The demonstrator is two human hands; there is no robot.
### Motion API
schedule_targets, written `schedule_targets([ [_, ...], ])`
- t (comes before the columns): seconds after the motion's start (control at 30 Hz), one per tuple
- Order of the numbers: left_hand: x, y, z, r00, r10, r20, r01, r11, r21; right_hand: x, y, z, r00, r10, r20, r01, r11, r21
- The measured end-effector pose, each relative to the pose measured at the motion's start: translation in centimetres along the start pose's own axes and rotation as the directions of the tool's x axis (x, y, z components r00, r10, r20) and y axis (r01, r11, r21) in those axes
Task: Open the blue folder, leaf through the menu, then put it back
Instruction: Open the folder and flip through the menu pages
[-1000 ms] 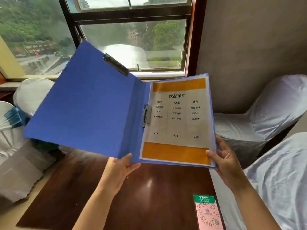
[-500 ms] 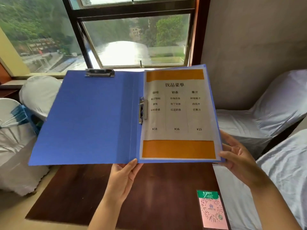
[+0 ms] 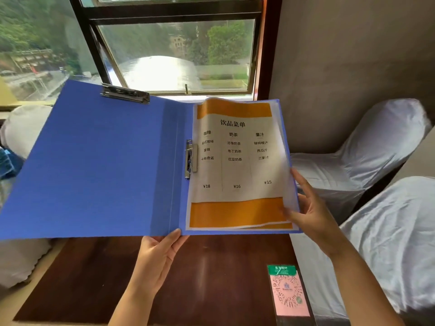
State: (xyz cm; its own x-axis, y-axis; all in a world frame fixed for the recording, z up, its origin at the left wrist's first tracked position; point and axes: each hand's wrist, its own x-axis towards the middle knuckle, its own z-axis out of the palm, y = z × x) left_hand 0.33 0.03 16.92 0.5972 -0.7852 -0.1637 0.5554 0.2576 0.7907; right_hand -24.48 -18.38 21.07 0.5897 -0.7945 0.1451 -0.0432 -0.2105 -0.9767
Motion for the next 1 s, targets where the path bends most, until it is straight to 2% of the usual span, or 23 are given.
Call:
schedule_targets([
  [0.1,0.1,-0.1,0.0,1.0,-0.014,0.006,0.014,1.0,0.004,0.3,-0.4,1.0,0.991,-0.063,-0.118,0.045,0.988,-0.151],
  [0.17,0.1,-0.3,0.0,1.0,-0.002,0.023,0.002,1.0,-0.007,0.4,-0.7,1.7,0.977,-0.075,-0.201,0.008,0.949,-0.314],
  [0.27,0.1,-0.4,0.1,0.999,0.009,0.041,-0.008,0.999,-0.032,0.5,-1.5,2.5,0.945,-0.143,-0.294,-0.077,0.776,-0.625],
  [0.33,0.1,-0.5,0.2,0.999,0.013,0.044,-0.012,0.999,-0.034,0.4,-2.4,3.4,0.939,-0.246,-0.24,-0.023,0.652,-0.758],
  [0.37,0.2,-0.6,0.2,0.999,0.015,0.05,-0.013,0.999,-0.035,0.4,-2.8,4.2,0.943,-0.268,-0.197,0.028,0.655,-0.755],
  [0.4,0.2,-0.7,0.3,0.998,0.015,0.056,-0.013,0.999,-0.038,0.5,-3.3,5.1,0.956,-0.248,-0.156,0.067,0.704,-0.707],
  [0.47,0.1,-0.7,0.7,0.999,0.006,0.051,-0.004,0.999,-0.038,0.9,-3.7,6.6,0.989,-0.119,-0.086,0.049,0.819,-0.572],
  [0.5,0.1,-0.8,0.8,0.999,-0.001,0.043,0.003,0.999,-0.037,1.0,-3.6,7.1,0.993,-0.078,-0.089,0.013,0.819,-0.574],
  [0.57,0.1,-0.7,0.8,1.0,-0.007,0.023,0.008,0.999,-0.045,1.1,-2.8,7.1,0.979,-0.07,-0.193,-0.078,0.743,-0.664],
  [0.67,0.2,-0.8,0.8,1.0,-0.001,-0.013,0.0,0.998,-0.07,0.7,-1.6,6.8,0.937,-0.036,-0.347,-0.195,0.769,-0.609],
  [0.77,0.2,-1.0,1.3,1.0,-0.002,-0.006,0.001,0.992,-0.124,0.7,-0.5,8.4,0.944,0.004,-0.331,-0.229,0.729,-0.645],
  [0.87,0.3,-0.9,1.5,1.0,0.005,0.014,-0.003,0.99,-0.141,1.4,-0.5,9.9,0.951,0.06,-0.304,-0.234,0.782,-0.577],
  [1.0,0.4,-0.9,1.3,1.0,0.007,0.0,-0.007,0.993,-0.12,1.8,-1.5,11.7,0.971,0.002,-0.24,-0.127,0.853,-0.506],
])
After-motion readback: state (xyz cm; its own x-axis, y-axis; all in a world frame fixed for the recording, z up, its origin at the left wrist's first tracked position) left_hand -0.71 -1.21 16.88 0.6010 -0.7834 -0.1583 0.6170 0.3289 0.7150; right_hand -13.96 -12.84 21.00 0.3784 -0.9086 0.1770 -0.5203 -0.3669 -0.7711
